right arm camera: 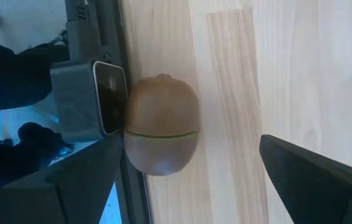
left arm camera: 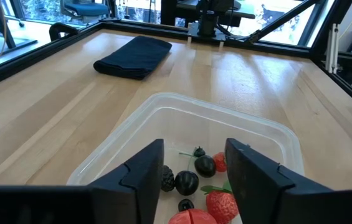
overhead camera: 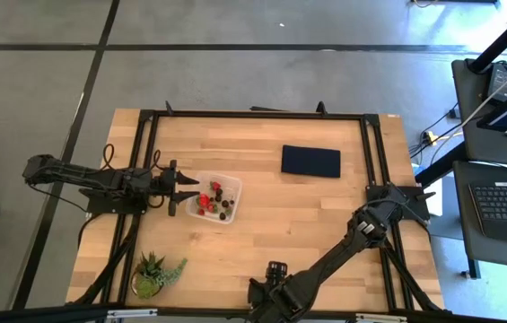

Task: Pick and placing Produce into tupperware
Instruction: Put the kiwi into the transparent bin

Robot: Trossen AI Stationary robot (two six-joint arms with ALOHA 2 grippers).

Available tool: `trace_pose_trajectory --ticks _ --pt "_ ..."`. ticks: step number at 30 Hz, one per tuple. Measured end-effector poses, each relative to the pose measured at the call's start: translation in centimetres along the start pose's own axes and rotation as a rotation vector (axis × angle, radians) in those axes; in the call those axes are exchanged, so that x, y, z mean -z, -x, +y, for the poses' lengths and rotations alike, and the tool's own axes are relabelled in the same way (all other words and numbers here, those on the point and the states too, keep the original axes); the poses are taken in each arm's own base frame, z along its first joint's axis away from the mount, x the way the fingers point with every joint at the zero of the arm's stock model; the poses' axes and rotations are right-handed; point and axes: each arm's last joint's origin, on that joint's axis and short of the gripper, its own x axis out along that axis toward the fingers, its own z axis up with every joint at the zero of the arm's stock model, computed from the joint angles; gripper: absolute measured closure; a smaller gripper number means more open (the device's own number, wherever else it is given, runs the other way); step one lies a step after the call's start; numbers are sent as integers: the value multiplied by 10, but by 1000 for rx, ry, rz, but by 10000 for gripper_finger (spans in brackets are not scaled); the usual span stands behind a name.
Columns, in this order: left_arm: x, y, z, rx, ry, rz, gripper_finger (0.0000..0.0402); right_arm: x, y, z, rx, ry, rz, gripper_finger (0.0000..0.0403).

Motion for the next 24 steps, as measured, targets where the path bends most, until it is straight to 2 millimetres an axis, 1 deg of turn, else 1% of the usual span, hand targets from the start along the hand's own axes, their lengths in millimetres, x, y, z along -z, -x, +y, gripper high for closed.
trace_pose_trajectory --ticks 6,11,14,24 --pt "0 0 0 0 -1 0 239 0 -1 1 -3 2 -3 20" --pt "0 0 0 0 -1 0 232 1 -12 2 6 6 6 20" --pt "0 0 0 0 -1 0 231 1 -15 2 6 8 6 20" --pt "0 0 0 0 -1 0 240 -1 -19 4 -8 32 -10 20"
